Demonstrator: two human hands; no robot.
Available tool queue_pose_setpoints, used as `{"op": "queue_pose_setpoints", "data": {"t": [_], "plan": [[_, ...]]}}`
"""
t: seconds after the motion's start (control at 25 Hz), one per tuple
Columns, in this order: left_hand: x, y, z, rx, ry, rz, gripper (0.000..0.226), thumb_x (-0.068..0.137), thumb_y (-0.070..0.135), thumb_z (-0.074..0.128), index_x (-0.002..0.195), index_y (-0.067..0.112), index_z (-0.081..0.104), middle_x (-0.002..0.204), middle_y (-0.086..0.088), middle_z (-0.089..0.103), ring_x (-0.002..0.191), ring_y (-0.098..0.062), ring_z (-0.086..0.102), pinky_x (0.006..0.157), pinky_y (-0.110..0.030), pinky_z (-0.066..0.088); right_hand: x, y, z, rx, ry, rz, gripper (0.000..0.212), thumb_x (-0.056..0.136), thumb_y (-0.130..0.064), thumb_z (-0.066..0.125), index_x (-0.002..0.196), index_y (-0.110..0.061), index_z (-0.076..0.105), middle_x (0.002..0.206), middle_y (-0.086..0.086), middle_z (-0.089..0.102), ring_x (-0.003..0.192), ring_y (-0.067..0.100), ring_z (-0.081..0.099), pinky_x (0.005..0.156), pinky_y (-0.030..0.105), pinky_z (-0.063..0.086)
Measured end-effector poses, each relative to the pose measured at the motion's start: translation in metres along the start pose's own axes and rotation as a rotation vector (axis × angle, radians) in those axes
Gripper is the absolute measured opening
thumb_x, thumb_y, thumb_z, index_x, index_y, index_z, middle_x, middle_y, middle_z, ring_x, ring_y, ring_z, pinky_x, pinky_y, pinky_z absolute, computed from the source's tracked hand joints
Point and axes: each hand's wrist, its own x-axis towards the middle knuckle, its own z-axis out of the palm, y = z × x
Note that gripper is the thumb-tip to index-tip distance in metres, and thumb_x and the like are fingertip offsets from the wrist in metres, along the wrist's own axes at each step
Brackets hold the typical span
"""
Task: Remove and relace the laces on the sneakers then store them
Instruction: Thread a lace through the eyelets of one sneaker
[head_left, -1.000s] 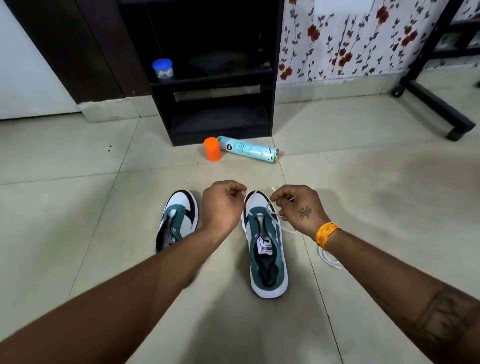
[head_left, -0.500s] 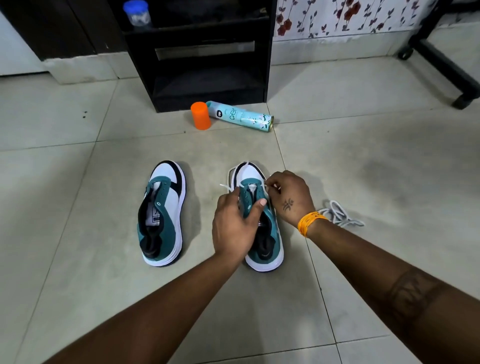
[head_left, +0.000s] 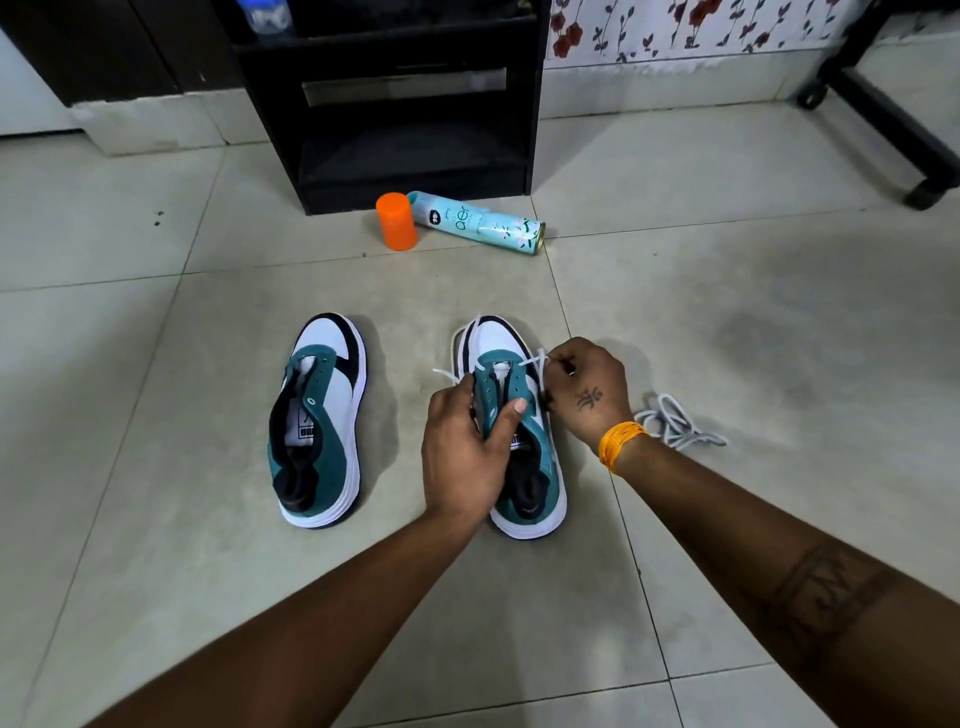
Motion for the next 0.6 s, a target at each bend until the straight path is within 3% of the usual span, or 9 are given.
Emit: {"op": "queue_pose_setpoints", "data": {"t": [0.16, 0.32, 0.44, 0.52, 0.6], "plan": [[0.001, -0.001, -0.001, -0.002, 0.005, 0.004, 0.050, 0.090, 0.059, 0.068, 0.130, 0.029, 0.063, 0.112, 0.005, 0.059, 0.101, -0.015, 0.066, 0.090, -0.031, 0.053, -0.001, 0.001, 0.001, 0.041, 0.017, 0.034, 0.010, 0.088, -0.020, 0.060, 0.082, -0.016, 0.067, 0.074, -0.001, 0.070, 0.070, 0.022, 0.069, 0.069, 0.038, 0.059], [0.004, -0.001, -0.003, -0.003, -0.007, -0.002, 0.060, 0.085, 0.070, 0.063, 0.129, 0.029, 0.063, 0.110, 0.008, 0.057, 0.098, -0.016, 0.067, 0.091, -0.037, 0.056, -0.002, -0.003, -0.001, 0.003, 0.041, 0.042, 0.010, 0.087, -0.019, 0.061, 0.083, -0.017, 0.070, 0.078, -0.005, 0.070, 0.078, 0.019, 0.067, 0.069, 0.027, 0.048], [0.008, 0.007, -0.011, -0.029, 0.044, -0.035, 0.070, 0.087, 0.074, 0.058, 0.135, 0.022, 0.063, 0.110, 0.009, 0.059, 0.095, -0.016, 0.066, 0.090, -0.039, 0.057, -0.007, -0.011, -0.008, 0.007, 0.114, 0.002, 0.013, 0.088, -0.017, 0.060, 0.083, -0.018, 0.072, 0.082, -0.008, 0.069, 0.081, 0.017, 0.065, 0.075, 0.031, 0.051], [0.019, 0.017, -0.021, -0.115, 0.102, -0.052, 0.056, 0.093, 0.063, 0.062, 0.128, 0.021, 0.070, 0.104, 0.009, 0.067, 0.089, -0.015, 0.068, 0.086, -0.040, 0.058, -0.007, -0.021, -0.012, 0.069, 0.110, -0.051, 0.017, 0.089, -0.015, 0.057, 0.087, -0.019, 0.074, 0.083, -0.012, 0.069, 0.081, 0.019, 0.068, 0.079, 0.040, 0.058], [0.036, 0.034, -0.033, -0.284, 0.111, -0.119, 0.025, 0.095, 0.044, 0.070, 0.110, 0.025, 0.077, 0.092, 0.007, 0.075, 0.082, -0.015, 0.072, 0.082, -0.042, 0.061, -0.004, -0.038, -0.019, 0.172, 0.079, -0.072, 0.021, 0.089, -0.014, 0.056, 0.093, -0.022, 0.075, 0.082, -0.017, 0.067, 0.076, 0.023, 0.072, 0.076, 0.047, 0.062]]}}
